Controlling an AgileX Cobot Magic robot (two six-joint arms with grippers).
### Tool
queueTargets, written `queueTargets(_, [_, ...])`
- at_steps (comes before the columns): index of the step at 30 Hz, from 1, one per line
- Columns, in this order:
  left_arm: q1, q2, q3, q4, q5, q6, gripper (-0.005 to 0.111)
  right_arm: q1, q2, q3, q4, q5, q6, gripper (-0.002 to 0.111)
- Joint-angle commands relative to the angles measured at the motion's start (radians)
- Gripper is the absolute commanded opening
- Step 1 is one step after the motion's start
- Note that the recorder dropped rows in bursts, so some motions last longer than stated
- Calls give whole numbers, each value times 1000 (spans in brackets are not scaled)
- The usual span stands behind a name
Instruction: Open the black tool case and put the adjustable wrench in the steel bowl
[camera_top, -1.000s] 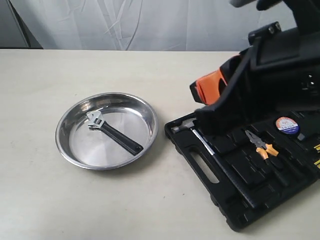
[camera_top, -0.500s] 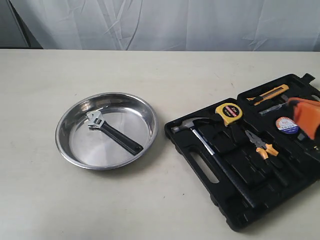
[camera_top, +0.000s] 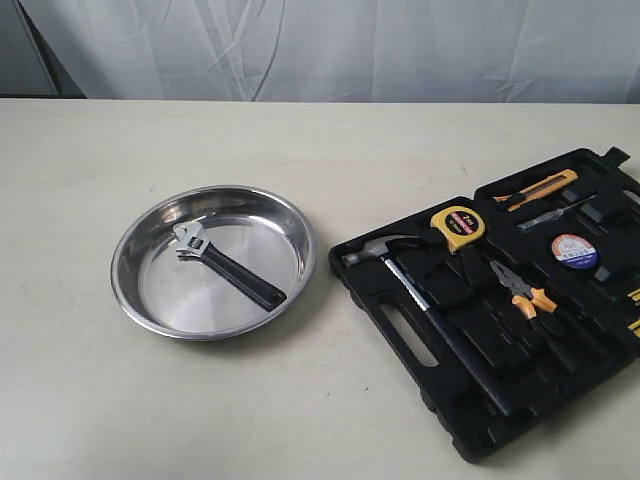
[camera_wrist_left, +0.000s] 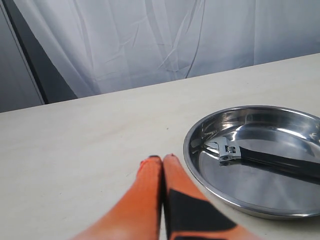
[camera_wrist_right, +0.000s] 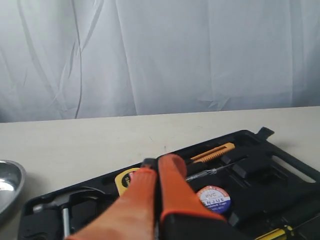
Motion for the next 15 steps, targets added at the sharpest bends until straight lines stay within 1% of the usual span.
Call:
queueTargets(1, [2,4,1,-2,2,-4,0,-32,-8,8,-49,-3,-6,-1])
queueTargets(4, [2,4,1,-2,2,-4,0,-43,-8,8,-81,-8,-6,-1])
queueTargets(15, [2,4,1,-2,2,-4,0,-43,-8,8,-82,-4,-6,-1])
